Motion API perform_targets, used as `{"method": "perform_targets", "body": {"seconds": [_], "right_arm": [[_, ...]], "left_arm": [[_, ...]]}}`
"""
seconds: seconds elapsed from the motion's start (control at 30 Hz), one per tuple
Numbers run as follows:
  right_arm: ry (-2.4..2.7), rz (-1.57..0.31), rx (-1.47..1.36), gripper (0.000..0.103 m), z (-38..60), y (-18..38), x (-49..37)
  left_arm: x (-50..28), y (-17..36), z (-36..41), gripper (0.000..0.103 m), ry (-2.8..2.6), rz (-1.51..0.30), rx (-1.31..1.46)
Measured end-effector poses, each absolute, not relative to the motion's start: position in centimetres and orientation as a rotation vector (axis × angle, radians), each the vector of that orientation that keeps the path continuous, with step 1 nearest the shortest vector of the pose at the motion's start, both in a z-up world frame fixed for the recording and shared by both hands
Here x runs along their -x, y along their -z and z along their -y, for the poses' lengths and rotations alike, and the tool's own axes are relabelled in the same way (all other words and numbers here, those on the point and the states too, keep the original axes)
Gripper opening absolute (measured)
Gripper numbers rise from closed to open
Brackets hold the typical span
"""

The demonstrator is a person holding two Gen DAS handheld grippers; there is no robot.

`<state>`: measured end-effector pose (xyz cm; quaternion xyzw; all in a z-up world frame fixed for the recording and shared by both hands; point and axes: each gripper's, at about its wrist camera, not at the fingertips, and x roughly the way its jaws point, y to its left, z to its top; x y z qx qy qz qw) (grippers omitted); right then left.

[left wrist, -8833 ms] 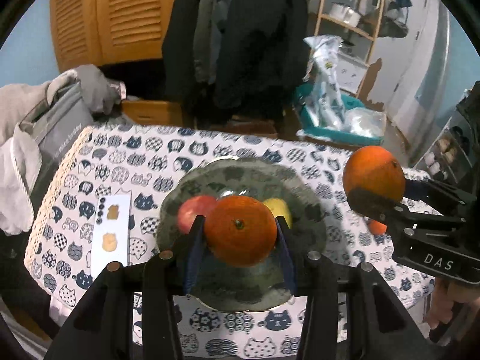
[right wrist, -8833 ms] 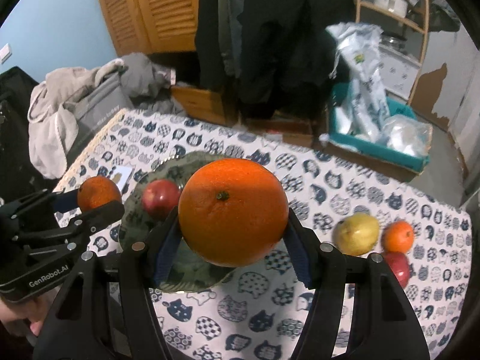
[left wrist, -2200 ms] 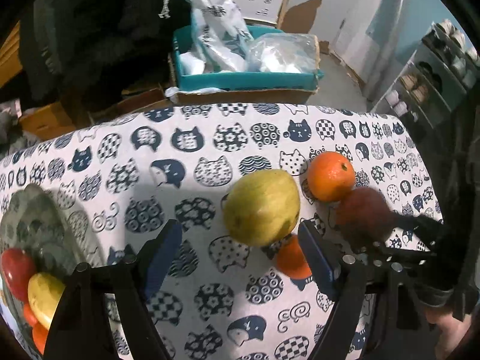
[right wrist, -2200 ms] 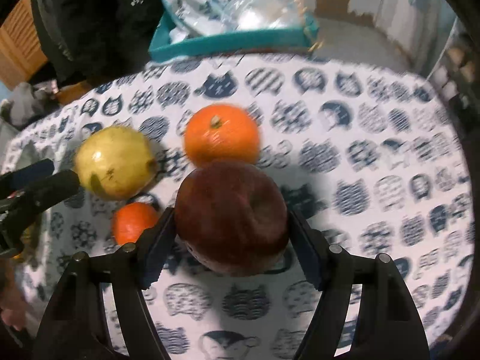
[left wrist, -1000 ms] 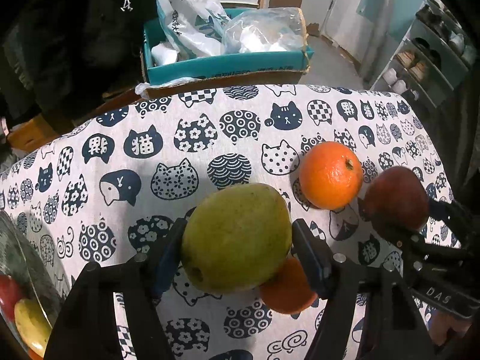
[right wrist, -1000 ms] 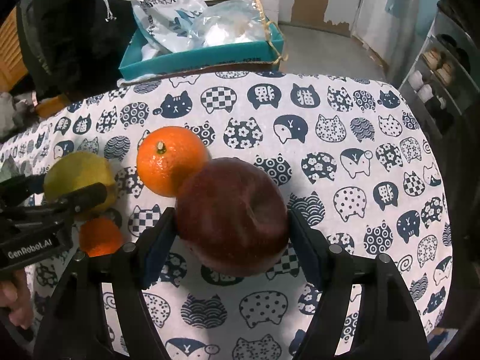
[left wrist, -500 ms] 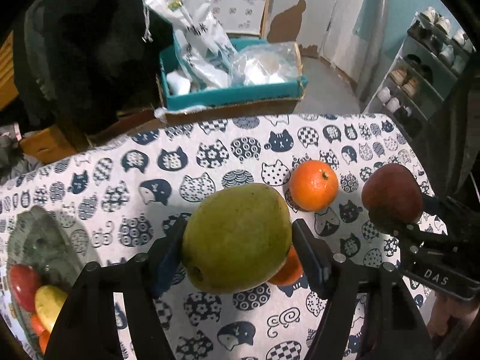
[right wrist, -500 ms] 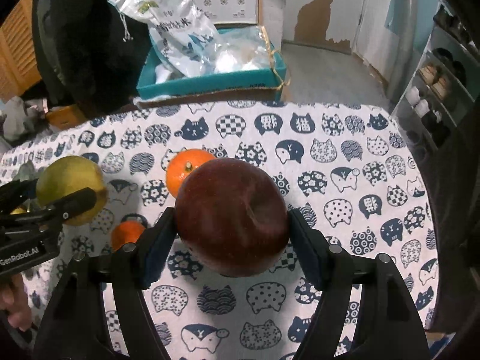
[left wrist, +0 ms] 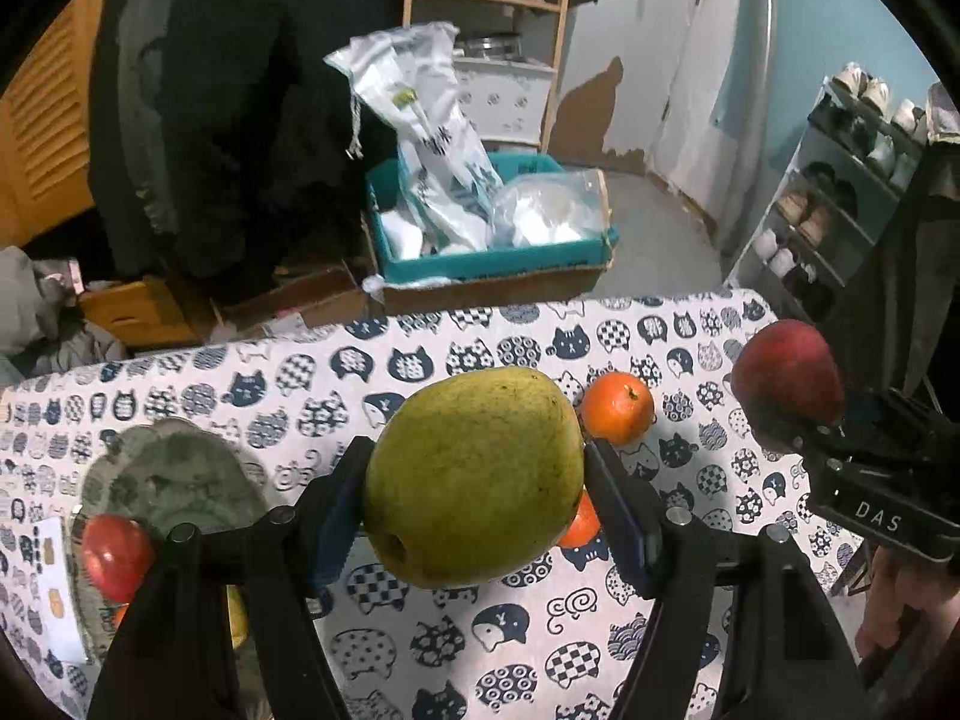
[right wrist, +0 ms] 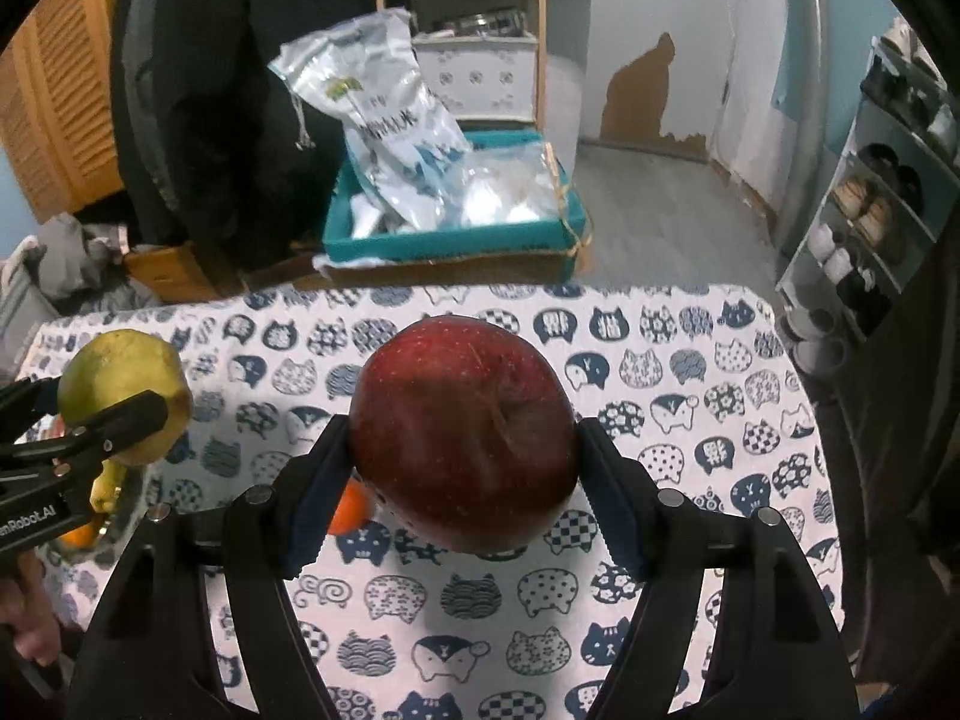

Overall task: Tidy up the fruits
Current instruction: 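Close the left tool on the pear while the right tool grasps the red apple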

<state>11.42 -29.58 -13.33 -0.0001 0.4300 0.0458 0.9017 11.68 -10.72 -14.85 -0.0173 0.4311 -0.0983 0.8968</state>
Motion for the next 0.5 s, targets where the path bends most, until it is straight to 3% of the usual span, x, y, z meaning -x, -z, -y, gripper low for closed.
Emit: {"method": "perform_targets", "body": {"seconds": [0.5], "right_arm": [[-0.176, -0.783, 0.022, 0.074, 26.4, 7.9, -8.9]], "left_arm": [[-7.8, 9.4, 6.9, 0.072, 0.174, -0.794, 0.080]]}}
